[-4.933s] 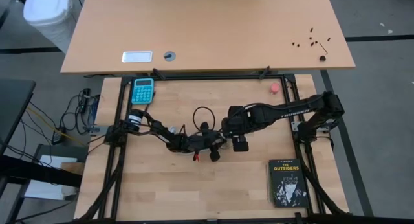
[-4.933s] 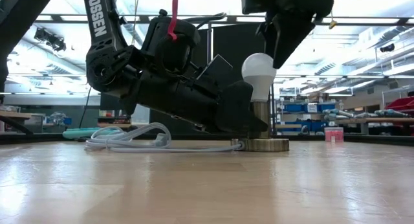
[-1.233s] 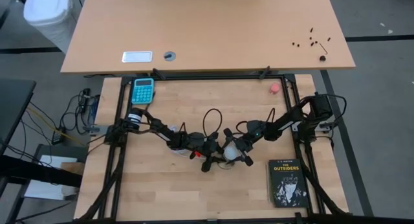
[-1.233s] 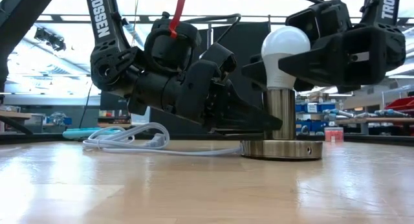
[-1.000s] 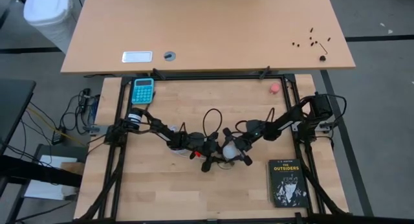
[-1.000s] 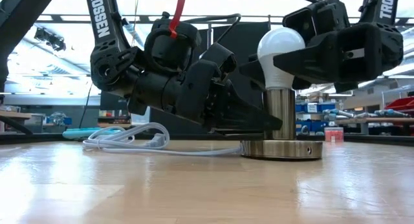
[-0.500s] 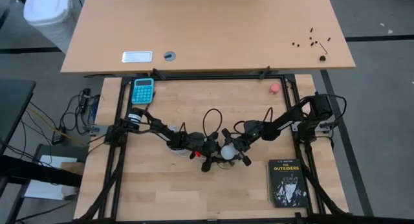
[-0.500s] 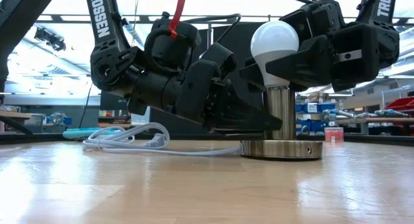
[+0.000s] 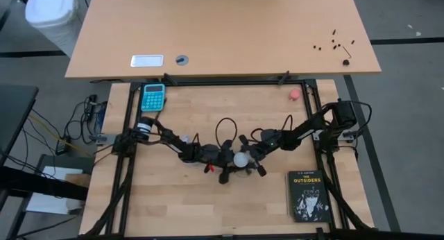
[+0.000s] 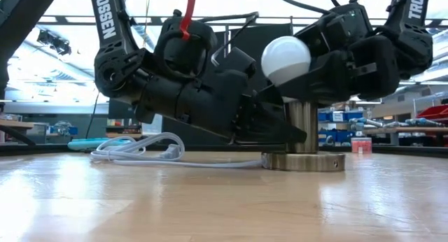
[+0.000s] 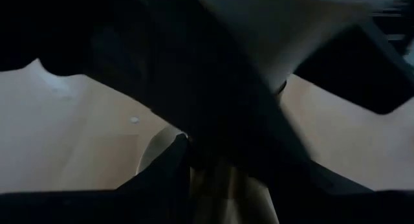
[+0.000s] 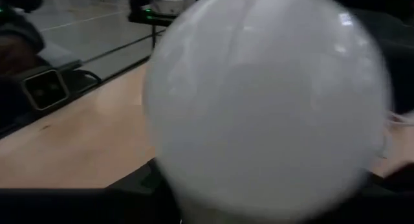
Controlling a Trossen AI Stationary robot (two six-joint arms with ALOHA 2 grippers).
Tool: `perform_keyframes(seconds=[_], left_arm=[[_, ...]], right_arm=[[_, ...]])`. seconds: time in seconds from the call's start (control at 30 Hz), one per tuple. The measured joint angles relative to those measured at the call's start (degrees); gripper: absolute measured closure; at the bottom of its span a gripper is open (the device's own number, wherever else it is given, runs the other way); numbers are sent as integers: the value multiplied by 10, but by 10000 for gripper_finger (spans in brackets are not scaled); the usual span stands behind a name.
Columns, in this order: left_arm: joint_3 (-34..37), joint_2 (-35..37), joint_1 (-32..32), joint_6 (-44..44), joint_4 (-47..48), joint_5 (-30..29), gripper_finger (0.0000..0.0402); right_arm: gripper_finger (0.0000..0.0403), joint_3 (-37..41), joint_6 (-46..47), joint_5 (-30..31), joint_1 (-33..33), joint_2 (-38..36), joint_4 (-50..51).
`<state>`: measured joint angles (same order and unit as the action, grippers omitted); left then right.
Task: Screw lightbulb
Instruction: Insert the lightbulb into the lamp
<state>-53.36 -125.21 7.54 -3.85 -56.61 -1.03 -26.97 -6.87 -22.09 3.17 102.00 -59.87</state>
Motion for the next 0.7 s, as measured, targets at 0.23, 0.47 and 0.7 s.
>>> perform_keyframes(seconds=[0.23,0.47,0.7], left_arm=[[0,0,14,-10,7,-62,235],[-1,1,16,-24,10,-68,236],[-1,1,16,-24,11,-68,235]], right_arm=[[189,21,8,39,5,-1,-26],[189,53,22,57,4,-5,-66],[189,69,23,70,4,-5,-95]])
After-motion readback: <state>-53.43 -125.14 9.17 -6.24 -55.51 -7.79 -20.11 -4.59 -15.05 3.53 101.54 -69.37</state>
